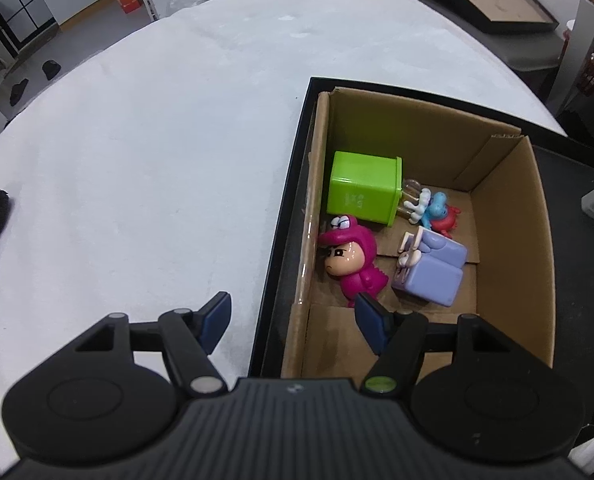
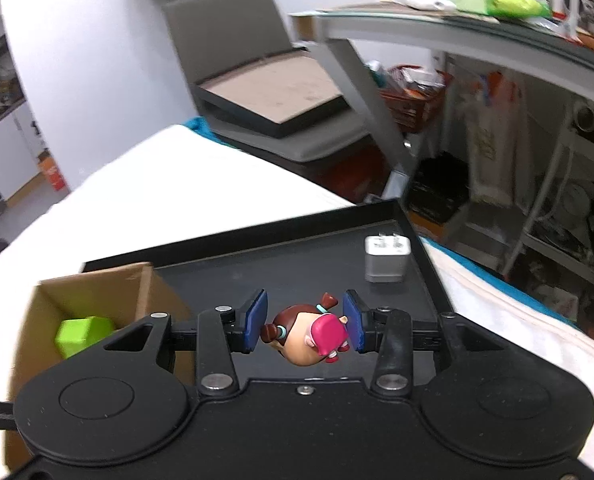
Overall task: Organize rigid objects
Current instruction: 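Carry the girl figurine into the box and open the right gripper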
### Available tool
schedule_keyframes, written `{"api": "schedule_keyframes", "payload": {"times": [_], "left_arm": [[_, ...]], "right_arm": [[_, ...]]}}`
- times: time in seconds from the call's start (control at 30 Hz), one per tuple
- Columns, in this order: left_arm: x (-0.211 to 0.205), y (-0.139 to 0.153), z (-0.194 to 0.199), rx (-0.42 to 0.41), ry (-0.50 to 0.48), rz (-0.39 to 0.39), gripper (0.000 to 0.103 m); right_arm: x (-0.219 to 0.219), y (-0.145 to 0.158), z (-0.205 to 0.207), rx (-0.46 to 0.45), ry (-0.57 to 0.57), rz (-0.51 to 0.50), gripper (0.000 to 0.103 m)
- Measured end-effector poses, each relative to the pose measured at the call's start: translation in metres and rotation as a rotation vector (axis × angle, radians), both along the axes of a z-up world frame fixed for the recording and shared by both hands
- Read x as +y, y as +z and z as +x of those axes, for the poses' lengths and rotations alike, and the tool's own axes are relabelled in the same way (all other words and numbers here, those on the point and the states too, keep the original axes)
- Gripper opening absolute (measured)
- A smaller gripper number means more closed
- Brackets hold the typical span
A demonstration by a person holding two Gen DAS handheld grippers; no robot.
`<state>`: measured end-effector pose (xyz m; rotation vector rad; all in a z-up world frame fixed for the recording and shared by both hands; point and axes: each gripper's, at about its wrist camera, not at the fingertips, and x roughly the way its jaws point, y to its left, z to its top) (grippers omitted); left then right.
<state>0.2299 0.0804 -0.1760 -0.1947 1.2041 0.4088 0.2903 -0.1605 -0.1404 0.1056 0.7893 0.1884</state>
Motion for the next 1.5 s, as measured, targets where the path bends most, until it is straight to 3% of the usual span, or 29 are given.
{"api": "schedule_keyframes", "payload": {"times": [0.3, 0.6, 0.83, 1.13, 1.37, 1.5], "left_arm": [[0.010, -0.005, -0.006, -0.042, -0.016, -0.080, 0.067], [0.018, -0.015, -0.002, -0.048, -0.029, -0.145, 0.062], [0.021, -0.024, 0.000, -0.053, -0.044, -0.228, 0.046], [0.039, -0.032, -0.002, -0.052, -0.004, -0.277, 0.026], [0.047, -0.038, -0.002, -0.050, 0.011, -0.313, 0.023], [0.048, -0.038, -0.002, -0.050, 0.009, -0.318, 0.023]], "right_arm": [[0.035, 0.021, -0.013, -0.052, 0.106, 0.001, 0.041], [0.064, 0.025, -0.008, -0.075, 0.132, -0.060, 0.041], [0.086, 0.029, -0.009, -0.093, 0.159, -0.111, 0.041], [0.125, 0.037, -0.010, -0.122, 0.233, -0.163, 0.041], [0.158, 0.026, -0.011, -0.128, 0.316, -0.217, 0.041], [0.169, 0.018, -0.007, -0.127, 0.324, -0.311, 0.042]]}}
